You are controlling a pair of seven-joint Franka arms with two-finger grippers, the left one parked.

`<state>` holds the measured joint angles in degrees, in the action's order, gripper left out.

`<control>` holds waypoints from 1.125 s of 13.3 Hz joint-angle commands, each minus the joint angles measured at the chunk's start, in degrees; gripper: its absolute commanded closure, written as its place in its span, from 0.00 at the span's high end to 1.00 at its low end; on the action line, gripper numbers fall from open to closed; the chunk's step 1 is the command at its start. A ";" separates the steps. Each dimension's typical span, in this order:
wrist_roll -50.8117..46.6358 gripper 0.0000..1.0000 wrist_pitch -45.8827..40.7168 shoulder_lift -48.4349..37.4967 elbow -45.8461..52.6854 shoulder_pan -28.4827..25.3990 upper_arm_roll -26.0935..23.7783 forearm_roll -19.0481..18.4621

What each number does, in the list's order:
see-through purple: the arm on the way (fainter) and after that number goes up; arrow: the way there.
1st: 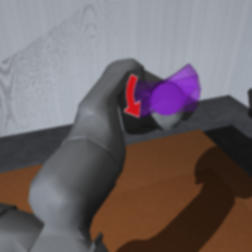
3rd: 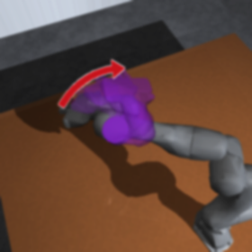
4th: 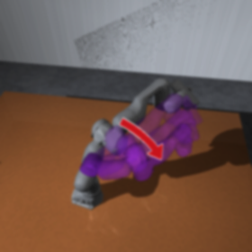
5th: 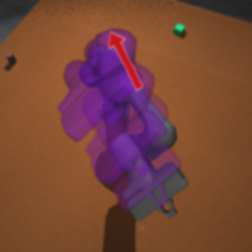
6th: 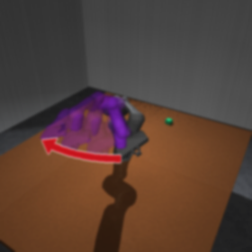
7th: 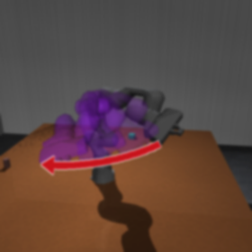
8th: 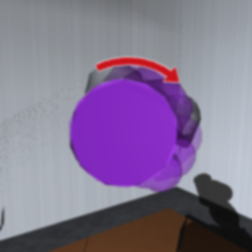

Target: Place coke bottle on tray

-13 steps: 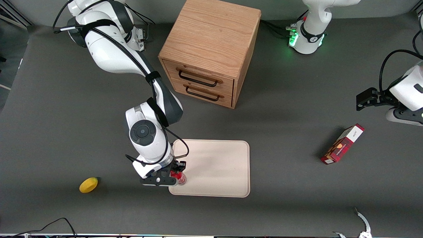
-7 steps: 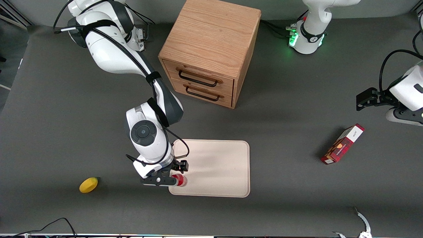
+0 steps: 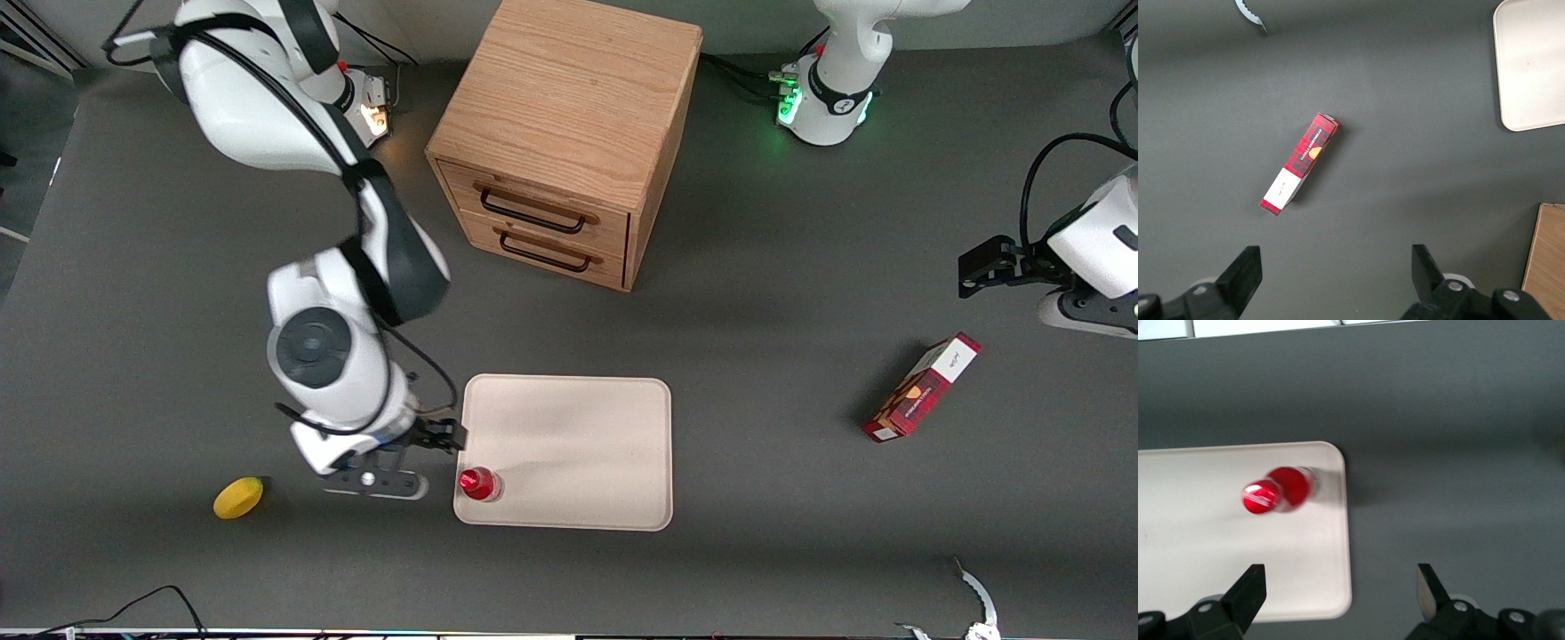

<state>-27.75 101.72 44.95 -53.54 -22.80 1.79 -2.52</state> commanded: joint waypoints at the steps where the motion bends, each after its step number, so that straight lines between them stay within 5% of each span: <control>1: 5.93 1.00 -4.94 -10.37 -10.23 7.13 -5.37 0.85; 3: 9.80 1.00 -4.87 -17.93 -19.19 13.72 -9.94 0.50; 7: 15.97 1.00 -4.69 -27.88 -29.32 19.18 -10.57 0.50; 15: 16.85 1.00 -5.04 -32.64 -32.94 23.15 -10.58 0.68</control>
<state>-12.25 95.75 13.85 -84.81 -1.17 -8.01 -2.46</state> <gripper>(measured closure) 0.000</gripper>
